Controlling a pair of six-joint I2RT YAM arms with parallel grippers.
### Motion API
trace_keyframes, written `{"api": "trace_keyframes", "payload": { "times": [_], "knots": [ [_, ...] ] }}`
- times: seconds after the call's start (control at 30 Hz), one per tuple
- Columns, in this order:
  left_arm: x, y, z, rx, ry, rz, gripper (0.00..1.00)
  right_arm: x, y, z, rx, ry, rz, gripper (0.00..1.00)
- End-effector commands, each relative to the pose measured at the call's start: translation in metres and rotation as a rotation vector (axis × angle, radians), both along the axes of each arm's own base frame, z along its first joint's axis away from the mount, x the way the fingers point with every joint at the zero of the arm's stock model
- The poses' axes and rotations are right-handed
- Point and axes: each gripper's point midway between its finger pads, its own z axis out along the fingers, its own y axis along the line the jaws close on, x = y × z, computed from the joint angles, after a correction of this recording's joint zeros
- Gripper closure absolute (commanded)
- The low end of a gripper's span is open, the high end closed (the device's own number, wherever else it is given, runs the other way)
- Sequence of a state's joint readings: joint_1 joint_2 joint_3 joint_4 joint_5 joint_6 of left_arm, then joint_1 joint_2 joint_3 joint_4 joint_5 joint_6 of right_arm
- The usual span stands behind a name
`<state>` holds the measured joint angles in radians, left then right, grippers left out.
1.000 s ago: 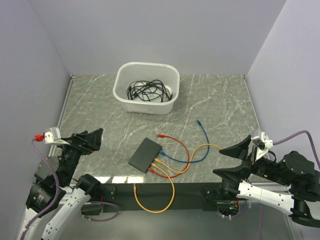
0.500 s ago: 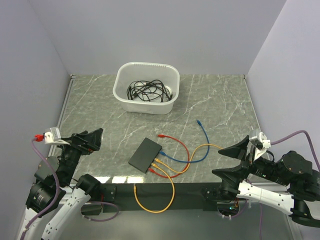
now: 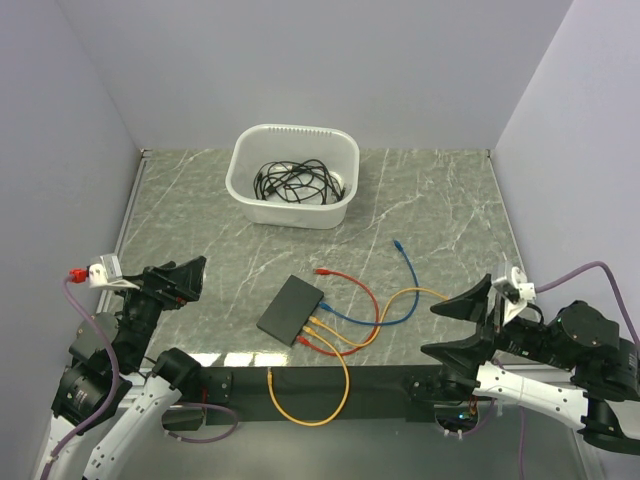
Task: Insert the plug into the switch port
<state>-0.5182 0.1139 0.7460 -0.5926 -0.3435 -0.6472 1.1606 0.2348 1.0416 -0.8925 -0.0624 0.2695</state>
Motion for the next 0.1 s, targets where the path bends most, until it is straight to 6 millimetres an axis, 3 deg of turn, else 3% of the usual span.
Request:
{"api": "trace_keyframes", "payload": {
  "times": [0.0,0.07],
  "knots": [
    [0.0033,0.0020,-0.0005,0.008,0.003,0.018,0.01,0.0007,0.0064,0.0120,0.041,-0.030,0.016,0.07],
    [0.0036,0.0020,-0.0007,0.007,0.005,0.020,0.01,0.0055,0.0034,0.0128,0.051,-0.025,-0.019,0.07]
  ]
}}
